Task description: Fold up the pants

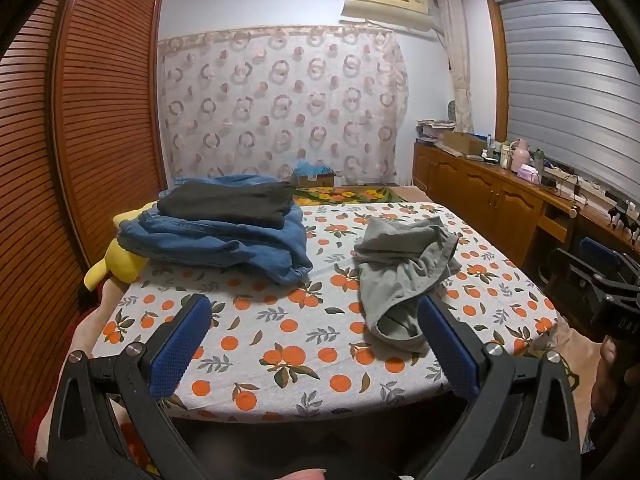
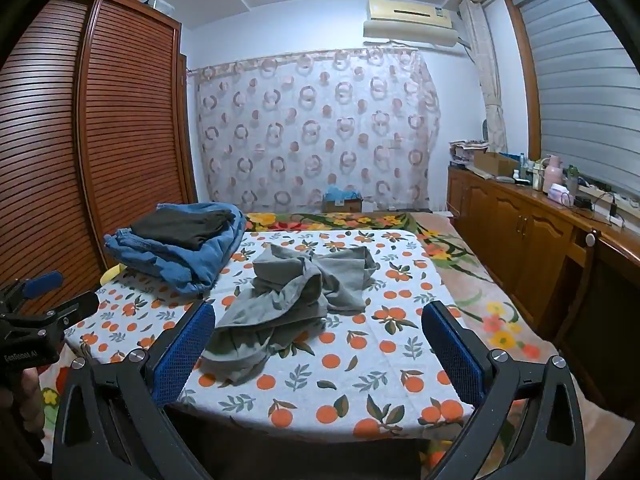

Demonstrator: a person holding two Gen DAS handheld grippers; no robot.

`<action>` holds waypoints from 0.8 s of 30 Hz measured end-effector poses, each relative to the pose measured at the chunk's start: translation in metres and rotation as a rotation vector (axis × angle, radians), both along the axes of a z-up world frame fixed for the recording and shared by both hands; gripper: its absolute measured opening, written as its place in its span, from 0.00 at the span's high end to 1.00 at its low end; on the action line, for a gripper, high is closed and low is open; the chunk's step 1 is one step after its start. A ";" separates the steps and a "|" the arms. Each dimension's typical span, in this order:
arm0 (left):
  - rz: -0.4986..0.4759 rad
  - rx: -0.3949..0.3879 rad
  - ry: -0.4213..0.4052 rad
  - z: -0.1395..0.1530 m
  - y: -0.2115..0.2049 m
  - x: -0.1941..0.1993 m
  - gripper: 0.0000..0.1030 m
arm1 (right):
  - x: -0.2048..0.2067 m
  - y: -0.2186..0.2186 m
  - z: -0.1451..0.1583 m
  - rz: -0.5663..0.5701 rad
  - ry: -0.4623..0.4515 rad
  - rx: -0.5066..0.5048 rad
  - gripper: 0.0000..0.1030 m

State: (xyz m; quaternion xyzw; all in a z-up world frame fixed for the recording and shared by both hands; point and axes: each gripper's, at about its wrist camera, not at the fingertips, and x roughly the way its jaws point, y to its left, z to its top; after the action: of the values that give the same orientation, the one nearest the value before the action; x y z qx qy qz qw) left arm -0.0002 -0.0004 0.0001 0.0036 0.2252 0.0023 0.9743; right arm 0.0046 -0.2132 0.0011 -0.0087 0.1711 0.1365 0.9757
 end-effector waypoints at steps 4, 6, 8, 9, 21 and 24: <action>0.000 -0.001 -0.001 0.000 0.000 0.000 0.00 | -0.001 0.000 0.000 0.001 -0.001 0.000 0.00; -0.001 -0.003 -0.002 0.000 0.000 0.000 0.00 | -0.001 0.000 0.001 0.000 -0.001 -0.001 0.00; -0.001 -0.003 -0.003 0.000 0.000 0.000 0.00 | -0.001 0.000 0.001 -0.001 -0.001 -0.001 0.00; -0.001 -0.003 -0.003 0.000 0.000 0.000 0.00 | -0.001 0.000 0.001 0.000 -0.001 -0.001 0.00; -0.001 -0.005 -0.007 0.000 0.000 -0.001 0.00 | -0.001 0.000 0.002 -0.001 -0.005 0.002 0.00; 0.000 -0.005 -0.008 0.000 0.000 0.000 0.00 | -0.001 0.000 0.003 -0.001 -0.007 0.002 0.00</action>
State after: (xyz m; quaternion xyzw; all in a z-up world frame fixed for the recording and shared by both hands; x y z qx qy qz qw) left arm -0.0005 0.0000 0.0001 0.0012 0.2213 0.0018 0.9752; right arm 0.0033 -0.2128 0.0037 -0.0083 0.1676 0.1359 0.9764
